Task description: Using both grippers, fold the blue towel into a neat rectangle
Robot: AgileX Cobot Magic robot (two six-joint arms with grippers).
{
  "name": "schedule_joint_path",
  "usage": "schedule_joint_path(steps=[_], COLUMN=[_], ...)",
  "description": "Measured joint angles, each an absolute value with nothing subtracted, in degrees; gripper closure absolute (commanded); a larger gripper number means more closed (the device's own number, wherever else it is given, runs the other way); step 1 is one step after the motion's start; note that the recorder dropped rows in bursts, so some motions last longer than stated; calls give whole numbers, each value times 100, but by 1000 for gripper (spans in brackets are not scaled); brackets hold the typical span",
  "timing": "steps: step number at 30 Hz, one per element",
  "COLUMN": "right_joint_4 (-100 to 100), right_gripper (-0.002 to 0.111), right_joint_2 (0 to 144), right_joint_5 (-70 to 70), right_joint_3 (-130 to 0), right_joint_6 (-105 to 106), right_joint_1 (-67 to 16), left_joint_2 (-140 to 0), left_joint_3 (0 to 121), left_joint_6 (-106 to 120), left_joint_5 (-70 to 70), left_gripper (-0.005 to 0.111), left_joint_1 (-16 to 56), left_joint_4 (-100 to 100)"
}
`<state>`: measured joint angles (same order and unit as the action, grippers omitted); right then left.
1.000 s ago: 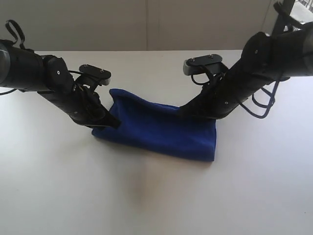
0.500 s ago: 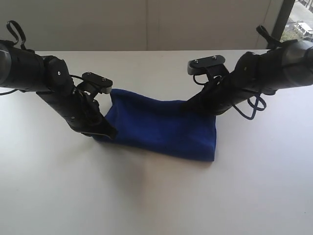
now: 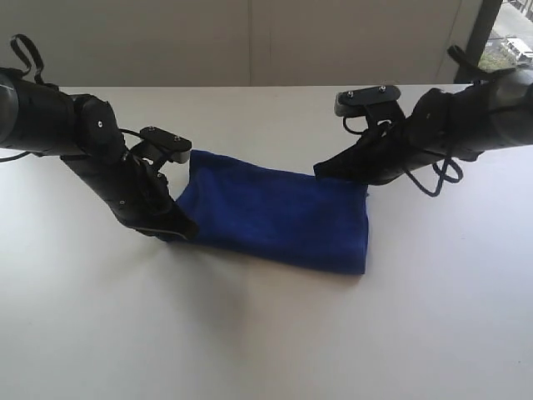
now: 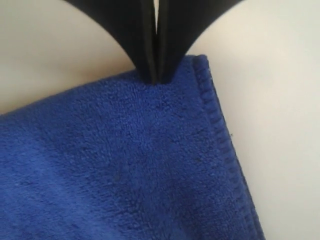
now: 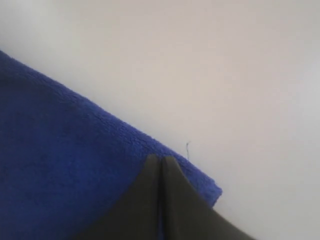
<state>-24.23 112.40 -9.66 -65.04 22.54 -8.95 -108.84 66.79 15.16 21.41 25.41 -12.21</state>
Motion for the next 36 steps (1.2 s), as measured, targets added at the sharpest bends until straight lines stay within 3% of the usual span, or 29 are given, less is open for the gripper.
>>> schedule_joint_path(steps=[13, 26, 36], right_joint_4=[-2668, -2369, -1934], right_gripper=[108, 108, 108], right_joint_2=[10229, 10552, 11014], right_joint_5=[-3015, -2304, -1906], right_joint_3=[-6465, -5790, -5826], right_joint_6=[2244, 1449, 1414], right_joint_1=[-1096, -1494, -1494], left_joint_2=[-9986, -10929, -10965], left_joint_3=[6679, 6679, 6688], left_joint_6=[1516, 1516, 806], left_joint_5=[1775, 1365, 2271], left_gripper=[107, 107, 107], left_joint_1=[2541, 2541, 2541], left_joint_4=[-1221, -1548, -1262])
